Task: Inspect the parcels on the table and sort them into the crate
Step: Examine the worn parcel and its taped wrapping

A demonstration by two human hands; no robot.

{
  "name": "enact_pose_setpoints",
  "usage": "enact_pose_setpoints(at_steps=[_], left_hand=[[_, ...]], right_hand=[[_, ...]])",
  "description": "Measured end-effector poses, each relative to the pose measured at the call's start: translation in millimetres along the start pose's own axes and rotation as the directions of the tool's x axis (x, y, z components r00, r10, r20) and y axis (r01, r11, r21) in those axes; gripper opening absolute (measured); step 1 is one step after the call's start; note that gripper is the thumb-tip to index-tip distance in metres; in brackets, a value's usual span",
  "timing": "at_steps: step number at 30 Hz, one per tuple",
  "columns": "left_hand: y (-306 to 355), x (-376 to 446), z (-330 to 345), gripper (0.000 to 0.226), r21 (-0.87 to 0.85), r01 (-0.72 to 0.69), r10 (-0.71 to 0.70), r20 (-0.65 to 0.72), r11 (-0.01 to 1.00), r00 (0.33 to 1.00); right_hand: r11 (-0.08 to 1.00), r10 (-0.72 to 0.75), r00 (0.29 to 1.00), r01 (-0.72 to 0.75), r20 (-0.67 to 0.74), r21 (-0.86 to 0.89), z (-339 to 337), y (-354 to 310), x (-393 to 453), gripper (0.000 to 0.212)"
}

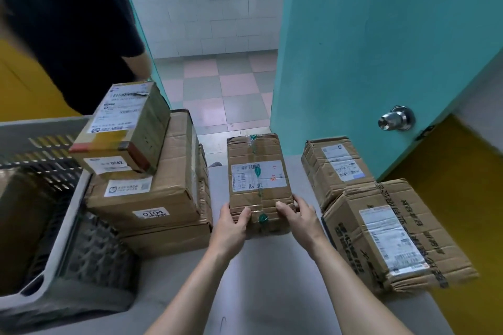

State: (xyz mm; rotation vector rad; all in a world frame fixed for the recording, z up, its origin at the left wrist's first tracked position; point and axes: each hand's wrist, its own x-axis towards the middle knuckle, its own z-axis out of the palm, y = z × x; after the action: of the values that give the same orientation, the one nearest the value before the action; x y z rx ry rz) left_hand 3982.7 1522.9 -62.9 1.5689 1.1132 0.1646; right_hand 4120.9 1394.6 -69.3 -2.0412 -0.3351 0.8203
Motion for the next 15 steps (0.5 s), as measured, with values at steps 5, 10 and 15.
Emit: enact_pose_setpoints(at_steps=[5, 10, 15], left_hand=[[14, -28, -5, 0.042, -0.027, -0.049, 0.050, 0.017, 0.998, 0.999], [29, -58, -22, 0.038, -0.108, -0.082, 0.083, 0.002, 0.991, 0.997], [39, -100, -51, 0.059, -0.204, -0.051, 0.085, 0.161, 0.978, 0.983]], right_hand=[[0.958, -0.022, 1.000, 0.017, 0.015, 0.286, -10, -12, -36, 0.064], [0.935, -0.081, 0.995, 0.096, -0.059, 0.341, -13, -21, -77, 0.047], [0.899, -0.164, 0.976, 0.209, -0.144, 0.386, -7, -27, -132, 0.036]])
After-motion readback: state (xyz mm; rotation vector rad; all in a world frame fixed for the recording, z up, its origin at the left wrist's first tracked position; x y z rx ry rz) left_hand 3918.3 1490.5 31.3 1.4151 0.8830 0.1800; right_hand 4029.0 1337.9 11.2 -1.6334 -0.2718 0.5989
